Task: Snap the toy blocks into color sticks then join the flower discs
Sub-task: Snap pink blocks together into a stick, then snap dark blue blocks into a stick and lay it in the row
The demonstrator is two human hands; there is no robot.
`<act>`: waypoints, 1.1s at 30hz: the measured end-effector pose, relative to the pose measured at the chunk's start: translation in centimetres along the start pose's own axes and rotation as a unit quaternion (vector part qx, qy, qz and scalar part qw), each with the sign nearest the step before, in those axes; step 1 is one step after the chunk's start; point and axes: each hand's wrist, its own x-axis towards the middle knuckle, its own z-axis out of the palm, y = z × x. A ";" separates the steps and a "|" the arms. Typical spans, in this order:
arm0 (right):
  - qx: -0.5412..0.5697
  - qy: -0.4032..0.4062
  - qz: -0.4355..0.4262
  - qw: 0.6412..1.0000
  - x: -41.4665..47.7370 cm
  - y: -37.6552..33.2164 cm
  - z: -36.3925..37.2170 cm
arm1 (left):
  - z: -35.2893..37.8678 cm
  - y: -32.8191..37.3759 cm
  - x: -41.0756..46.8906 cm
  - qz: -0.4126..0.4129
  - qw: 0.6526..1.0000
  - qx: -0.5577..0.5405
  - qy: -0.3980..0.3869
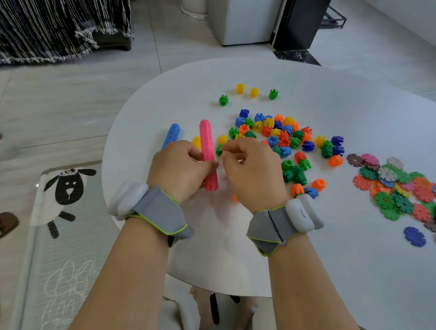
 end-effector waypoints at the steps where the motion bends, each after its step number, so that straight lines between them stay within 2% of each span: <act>1: -0.008 -0.005 0.002 1.000 0.0 -0.1 0.2 | -0.3 -0.1 -0.1 0.009 0.999 0.047 0.017; 5: -0.050 -0.035 -0.001 0.998 0.0 -0.4 1.1 | -1.3 0.1 -0.5 0.025 0.986 0.153 0.054; 13: -0.135 -0.088 -0.015 0.987 -0.6 -1.6 2.4 | -2.7 -0.7 0.0 0.057 0.972 0.208 0.091; 18: -0.172 -0.114 -0.026 0.978 -0.5 -2.0 2.7 | -2.8 -1.6 0.3 0.030 0.963 0.262 0.056; 27: -0.177 -0.128 0.010 0.976 0.4 -2.5 3.7 | -2.1 -1.4 1.2 0.045 0.948 0.289 0.126; 30: -0.182 -0.165 -0.027 0.969 0.3 -3.0 3.4 | -1.9 -1.6 1.6 0.039 0.942 0.298 0.146; 33: -0.171 -0.177 -0.056 0.968 0.0 -3.6 3.5 | -2.1 -2.1 2.0 0.049 0.952 0.255 0.162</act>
